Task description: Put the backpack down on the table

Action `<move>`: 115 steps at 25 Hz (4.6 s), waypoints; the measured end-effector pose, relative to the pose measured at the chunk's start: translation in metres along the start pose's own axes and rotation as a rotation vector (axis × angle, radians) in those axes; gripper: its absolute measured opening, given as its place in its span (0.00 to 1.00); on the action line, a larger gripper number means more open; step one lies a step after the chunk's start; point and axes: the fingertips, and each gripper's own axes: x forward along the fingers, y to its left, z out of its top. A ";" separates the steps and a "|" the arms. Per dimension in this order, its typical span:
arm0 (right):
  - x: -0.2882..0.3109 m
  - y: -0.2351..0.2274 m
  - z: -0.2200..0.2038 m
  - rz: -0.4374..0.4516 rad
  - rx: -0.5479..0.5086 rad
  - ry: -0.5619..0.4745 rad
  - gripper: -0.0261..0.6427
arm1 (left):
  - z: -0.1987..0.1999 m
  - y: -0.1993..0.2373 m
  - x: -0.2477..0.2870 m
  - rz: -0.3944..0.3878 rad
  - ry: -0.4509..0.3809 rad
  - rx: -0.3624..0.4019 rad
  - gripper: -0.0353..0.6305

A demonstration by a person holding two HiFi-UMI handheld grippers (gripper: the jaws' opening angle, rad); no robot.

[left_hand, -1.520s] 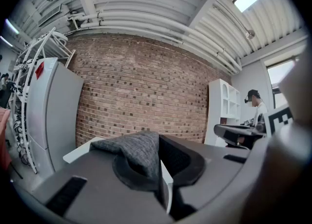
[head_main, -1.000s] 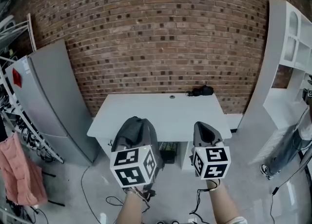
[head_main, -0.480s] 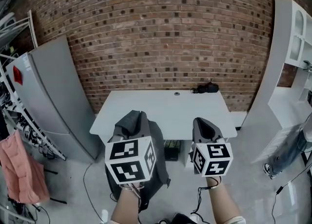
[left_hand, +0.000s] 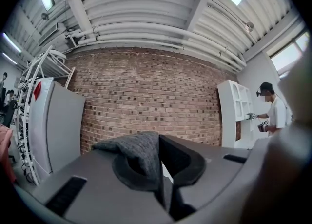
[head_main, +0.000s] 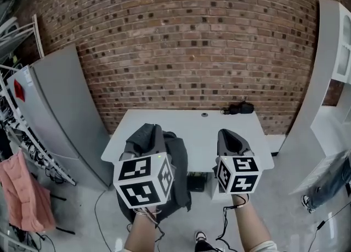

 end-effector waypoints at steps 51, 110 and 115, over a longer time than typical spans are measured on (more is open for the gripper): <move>0.396 -0.053 0.012 0.126 -0.015 0.015 0.09 | 0.028 0.125 0.370 0.172 -0.055 0.058 0.10; 0.394 -0.270 -0.120 -0.123 0.133 0.250 0.08 | -0.117 -0.122 0.514 -0.177 0.165 0.121 0.11; 0.383 -0.292 -0.131 -0.144 0.127 0.268 0.09 | -0.137 -0.155 0.517 -0.217 0.193 0.110 0.11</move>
